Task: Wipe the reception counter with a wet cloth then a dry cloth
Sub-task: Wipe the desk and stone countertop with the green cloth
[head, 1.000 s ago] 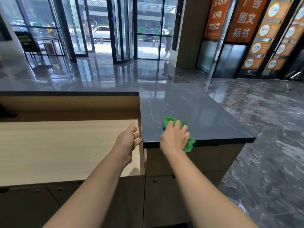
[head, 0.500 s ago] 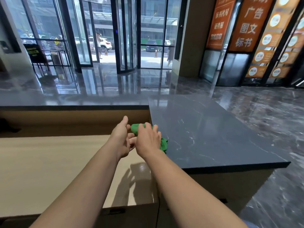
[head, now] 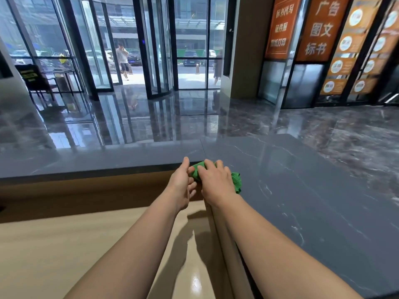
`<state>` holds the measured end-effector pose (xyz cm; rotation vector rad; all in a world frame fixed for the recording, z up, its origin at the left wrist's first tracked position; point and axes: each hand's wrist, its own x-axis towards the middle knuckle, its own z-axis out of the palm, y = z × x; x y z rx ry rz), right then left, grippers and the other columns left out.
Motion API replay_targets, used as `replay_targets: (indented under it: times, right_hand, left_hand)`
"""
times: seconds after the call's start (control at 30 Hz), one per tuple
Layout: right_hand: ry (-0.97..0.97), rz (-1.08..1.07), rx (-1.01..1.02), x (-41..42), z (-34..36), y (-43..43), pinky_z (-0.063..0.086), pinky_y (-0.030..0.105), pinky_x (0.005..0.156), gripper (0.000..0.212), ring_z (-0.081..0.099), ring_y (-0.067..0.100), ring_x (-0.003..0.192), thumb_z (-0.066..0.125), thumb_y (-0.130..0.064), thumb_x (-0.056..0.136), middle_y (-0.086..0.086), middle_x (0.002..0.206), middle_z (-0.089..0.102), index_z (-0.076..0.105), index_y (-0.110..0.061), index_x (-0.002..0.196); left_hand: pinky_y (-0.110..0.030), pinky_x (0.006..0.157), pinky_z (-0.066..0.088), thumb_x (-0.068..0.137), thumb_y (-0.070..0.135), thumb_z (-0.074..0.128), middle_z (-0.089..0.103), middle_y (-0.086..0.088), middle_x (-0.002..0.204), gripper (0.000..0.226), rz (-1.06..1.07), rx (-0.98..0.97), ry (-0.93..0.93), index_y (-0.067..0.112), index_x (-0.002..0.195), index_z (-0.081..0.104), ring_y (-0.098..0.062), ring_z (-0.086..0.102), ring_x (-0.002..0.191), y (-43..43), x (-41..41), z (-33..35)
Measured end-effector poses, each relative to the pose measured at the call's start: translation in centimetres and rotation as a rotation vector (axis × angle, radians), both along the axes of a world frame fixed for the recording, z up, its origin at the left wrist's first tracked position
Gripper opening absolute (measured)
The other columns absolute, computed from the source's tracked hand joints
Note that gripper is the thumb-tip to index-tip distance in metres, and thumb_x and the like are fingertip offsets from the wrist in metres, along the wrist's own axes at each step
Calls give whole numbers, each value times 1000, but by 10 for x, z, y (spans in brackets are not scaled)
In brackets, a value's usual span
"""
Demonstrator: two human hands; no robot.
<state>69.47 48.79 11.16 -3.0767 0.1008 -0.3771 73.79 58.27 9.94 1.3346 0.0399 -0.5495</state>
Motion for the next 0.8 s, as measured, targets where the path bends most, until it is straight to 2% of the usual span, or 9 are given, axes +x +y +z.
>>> replay_targets:
  times: [0.13,0.27,0.4,0.5,0.53,0.6,0.63,0.73,0.8]
  right_hand:
    - [7,-38,-73,36,-3,-5,33,39,96,34,37,32,122,48,-12,93,8,134,43,51,-15,126]
    - [65,-81,-93,63,-11,-10,33,39,98,35,36,32,124,47,-13,95,9,136,42,51,-14,129]
    - [156,-117,54,72,-23,-21,22,44,112,42,18,33,143,45,-22,98,11,159,17,45,-15,139]
    - [111,-87,227,70,-26,-29,14,44,118,45,7,29,149,38,-27,100,9,162,10,38,-16,143]
    - [90,-92,264,69,-27,-32,12,44,118,45,5,28,149,37,-26,100,9,162,8,37,-15,143]
    - [74,-116,264,64,-30,-36,8,42,119,43,-1,26,150,34,-25,102,8,163,6,36,-16,144]
    - [76,-128,255,61,-33,-37,9,42,119,43,-1,25,150,33,-26,102,7,163,7,36,-18,145]
    - [90,-147,279,53,-36,-35,13,42,118,45,3,24,150,30,-28,104,6,163,11,31,-19,148]
    - [115,-148,294,47,-35,-35,13,41,119,47,5,24,150,29,-28,104,7,163,11,28,-19,150]
  left_hand:
    - [-50,110,34,87,68,34,53,-7,138,68,-12,147,-89,21,130,59,-28,49,126,-10,34,-6]
    - [-45,111,35,98,59,25,56,-4,136,65,-18,150,-155,14,133,56,-22,50,125,-25,62,-14]
    - [-46,110,37,94,66,21,56,-17,134,77,-59,88,-69,9,130,59,-32,55,122,-40,75,-26]
    - [-38,92,49,93,69,20,65,-16,123,81,-81,109,-62,8,131,58,-26,65,102,-45,80,-31]
    - [-37,91,49,93,68,20,63,-15,125,81,-90,108,-64,7,134,54,-26,64,105,-46,80,-34]
    - [-41,105,40,98,61,20,47,-20,140,75,-106,126,-74,4,138,50,-33,49,128,-49,76,-36]
    - [-43,109,35,99,58,20,44,-20,141,73,-112,140,-77,3,137,50,-35,44,132,-50,72,-35]
    - [-46,111,36,94,66,21,53,-9,140,74,-117,168,-85,14,136,53,-26,51,127,-53,63,-33]
    - [-45,110,35,87,72,22,51,-4,142,80,-116,184,-63,18,138,51,-22,49,128,-52,56,-35]
